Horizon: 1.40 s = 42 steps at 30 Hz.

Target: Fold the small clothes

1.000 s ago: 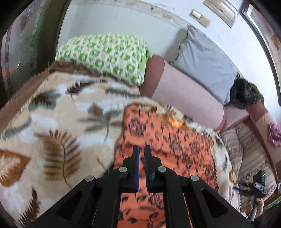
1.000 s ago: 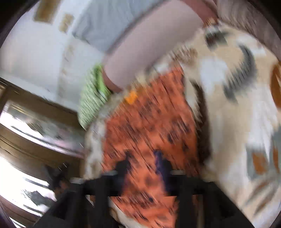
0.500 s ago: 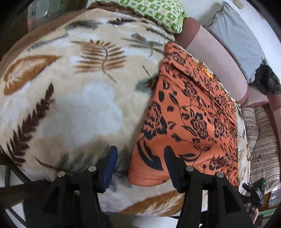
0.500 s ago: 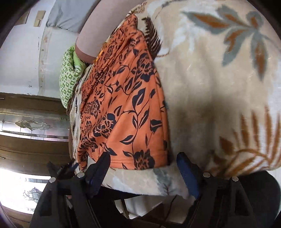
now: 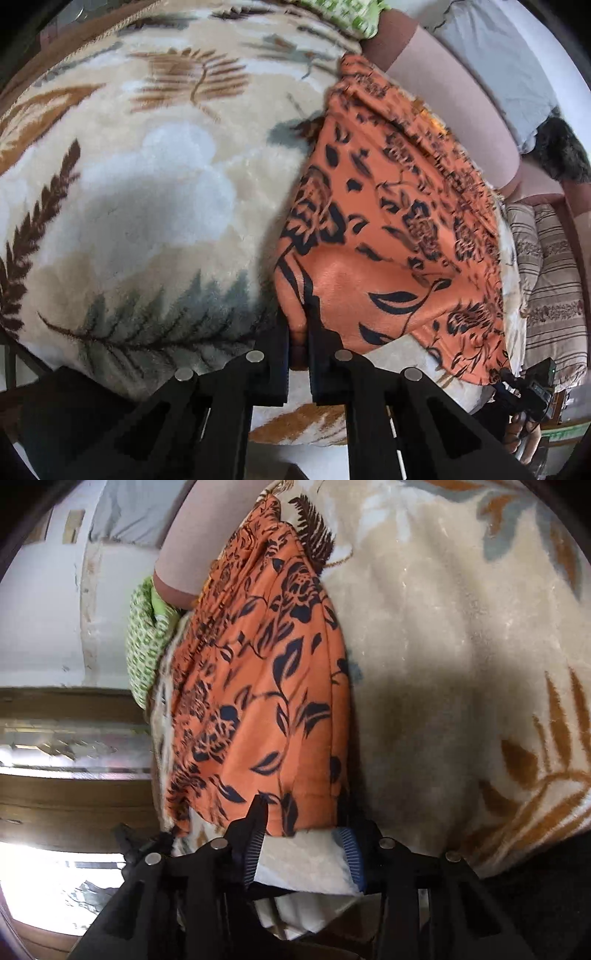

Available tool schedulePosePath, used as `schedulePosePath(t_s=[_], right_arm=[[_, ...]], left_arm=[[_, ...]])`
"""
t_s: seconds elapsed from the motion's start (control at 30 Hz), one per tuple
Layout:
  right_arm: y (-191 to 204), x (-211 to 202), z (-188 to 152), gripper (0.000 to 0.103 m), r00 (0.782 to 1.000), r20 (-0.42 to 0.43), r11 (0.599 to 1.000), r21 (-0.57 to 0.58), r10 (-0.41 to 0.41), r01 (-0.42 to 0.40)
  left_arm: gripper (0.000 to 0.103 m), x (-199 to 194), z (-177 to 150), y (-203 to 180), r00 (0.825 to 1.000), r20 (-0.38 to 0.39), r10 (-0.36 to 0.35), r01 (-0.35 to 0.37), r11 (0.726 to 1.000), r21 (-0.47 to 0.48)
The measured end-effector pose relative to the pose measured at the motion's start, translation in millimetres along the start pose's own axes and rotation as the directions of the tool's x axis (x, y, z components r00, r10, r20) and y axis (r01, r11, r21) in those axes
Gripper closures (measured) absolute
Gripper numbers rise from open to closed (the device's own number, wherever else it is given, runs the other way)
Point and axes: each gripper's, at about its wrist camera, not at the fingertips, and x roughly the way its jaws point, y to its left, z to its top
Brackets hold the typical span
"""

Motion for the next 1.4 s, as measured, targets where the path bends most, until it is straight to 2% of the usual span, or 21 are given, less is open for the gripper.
schedulePosePath(t_s=[0.03, 0.17, 0.23, 0.27, 0.47, 0.53, 0.6, 0.63, 0.67, 0.7, 0.73, 0.8, 0.97, 1.13, 1.27, 1.4], right_arm=[[1, -4, 1, 0.096, 1.0, 0.017, 1.0, 0.001, 0.009, -0.009], [6, -23, 6, 0.096, 0.995, 0.082, 0.998, 0.001, 0.058, -0.058], [3, -18, 8, 0.092, 0.999, 0.049, 1.0, 0.003, -0.006, 0.006], [-3, -14, 7, 0.092, 0.999, 0.042, 1.0, 0.026, -0.01, 0.009], [-14, -12, 9, 0.091, 0.994, 0.087, 0.993, 0.095, 0.066, -0.074], [-20, -13, 12, 0.081, 0.991, 0.102, 0.987, 0.131, 0.083, -0.096], [-25, -14, 14, 0.052, 0.988, 0.12, 0.981, 0.159, 0.095, -0.114], [-27, -15, 14, 0.051, 0.987, 0.132, 0.979, 0.164, 0.096, -0.117], [-24, -16, 16, 0.057, 0.987, 0.136, 0.983, 0.148, 0.087, -0.107], [-21, -17, 16, 0.086, 0.988, 0.135, 0.987, 0.127, 0.079, -0.096], [-17, -18, 16, 0.09, 0.988, 0.136, 0.989, 0.114, 0.079, -0.095], [-10, -23, 15, 0.091, 0.988, 0.139, 0.993, 0.088, 0.069, -0.081], [14, -40, 24, 0.091, 0.975, 0.184, 0.99, 0.046, 0.123, -0.134], [48, -53, 51, 0.091, 0.958, 0.207, 0.98, -0.009, 0.197, -0.199], [80, -55, 91, 0.091, 0.936, 0.219, 0.961, -0.048, 0.275, -0.271], [116, -54, 162, 0.091, 0.91, 0.251, 0.944, -0.105, 0.33, -0.313]], left_arm=[[0.096, -5, 1, -2, 1.0, 0.02, -0.001, 0.001, 1.0, 0.012], [0.096, -23, 7, -1, 0.997, 0.077, -0.03, 0.029, 1.0, 0.01], [0.096, -17, 9, 4, 0.998, 0.059, -0.024, 0.024, 1.0, -0.003], [0.096, -12, 8, 6, 0.999, 0.05, -0.017, 0.017, 1.0, -0.011], [0.096, 0, 3, 9, 0.999, 0.03, -0.013, 0.013, 1.0, -0.021], [0.096, -1, 4, 12, 0.999, 0.028, -0.028, 0.029, 0.999, -0.029], [0.096, 1, 5, 14, 0.999, 0.012, -0.036, 0.037, 0.999, -0.032], [0.096, 1, 6, 15, 0.999, 0.011, -0.036, 0.036, 0.999, -0.033], [0.096, 0, 6, 16, 0.999, 0.01, -0.037, 0.038, 0.999, -0.033], [0.096, -1, 6, 15, 0.999, 0.014, -0.036, 0.037, 0.999, -0.029], [0.096, -3, 6, 13, 0.999, 0.023, -0.031, 0.032, 0.999, -0.022], [0.096, -8, 7, 9, 0.999, 0.041, -0.033, 0.033, 0.999, -0.013], [0.096, -31, 23, -6, 0.992, 0.114, -0.055, 0.053, 0.998, 0.018], [0.096, -58, 62, -39, 0.976, 0.193, -0.099, 0.08, 0.991, 0.103], [0.096, -67, 108, -68, 0.961, 0.24, -0.135, 0.095, 0.981, 0.171], [0.096, -64, 172, -96, 0.946, 0.285, -0.154, 0.095, 0.972, 0.213]])
